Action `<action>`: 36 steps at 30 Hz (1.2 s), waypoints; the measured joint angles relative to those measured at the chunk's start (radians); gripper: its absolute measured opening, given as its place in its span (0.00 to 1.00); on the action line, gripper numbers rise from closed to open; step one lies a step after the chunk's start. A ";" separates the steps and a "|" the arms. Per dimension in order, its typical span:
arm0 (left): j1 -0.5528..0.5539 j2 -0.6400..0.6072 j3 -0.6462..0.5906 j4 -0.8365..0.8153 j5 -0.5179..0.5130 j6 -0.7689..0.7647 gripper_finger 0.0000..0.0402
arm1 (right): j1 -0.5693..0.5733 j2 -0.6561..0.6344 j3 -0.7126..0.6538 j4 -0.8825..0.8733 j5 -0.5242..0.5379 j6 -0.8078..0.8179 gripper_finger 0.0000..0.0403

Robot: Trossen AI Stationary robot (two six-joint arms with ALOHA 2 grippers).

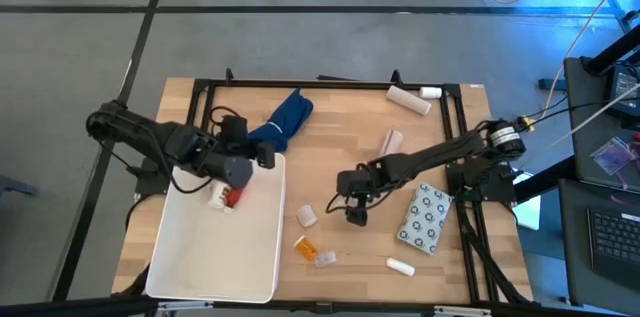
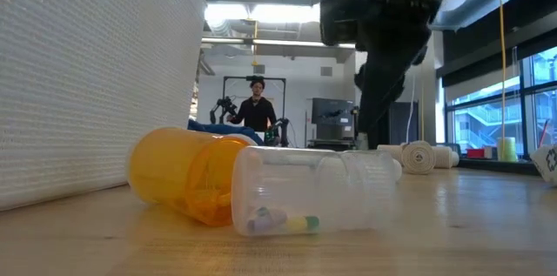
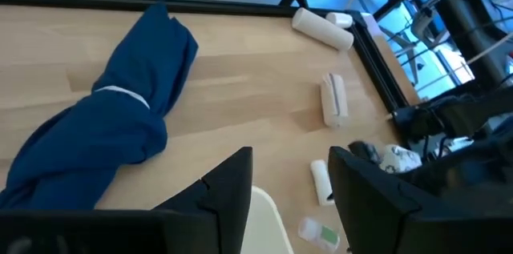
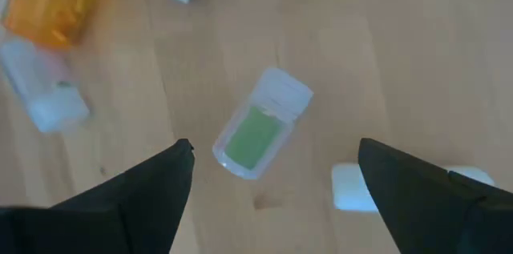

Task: Pick & place medical supplies in basket/bin
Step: Put the top transparent medicine bottle into the white bin

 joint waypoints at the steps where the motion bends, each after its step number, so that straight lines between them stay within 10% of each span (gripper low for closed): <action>1: 0.006 0.001 0.000 0.004 0.005 0.000 0.39 | 0.000 0.011 0.000 0.012 0.000 -0.007 0.87; 11: 0.023 0.024 0.000 0.035 0.016 0.003 0.39 | -0.001 0.132 0.000 0.066 -0.050 -0.004 0.83; 26: 0.023 0.024 0.000 0.034 0.014 0.033 0.39 | -0.001 0.156 0.001 0.083 -0.049 -0.045 0.37; 36: 0.023 0.024 0.000 0.034 0.016 0.050 0.39 | -0.004 0.156 0.001 0.096 -0.049 -0.059 0.28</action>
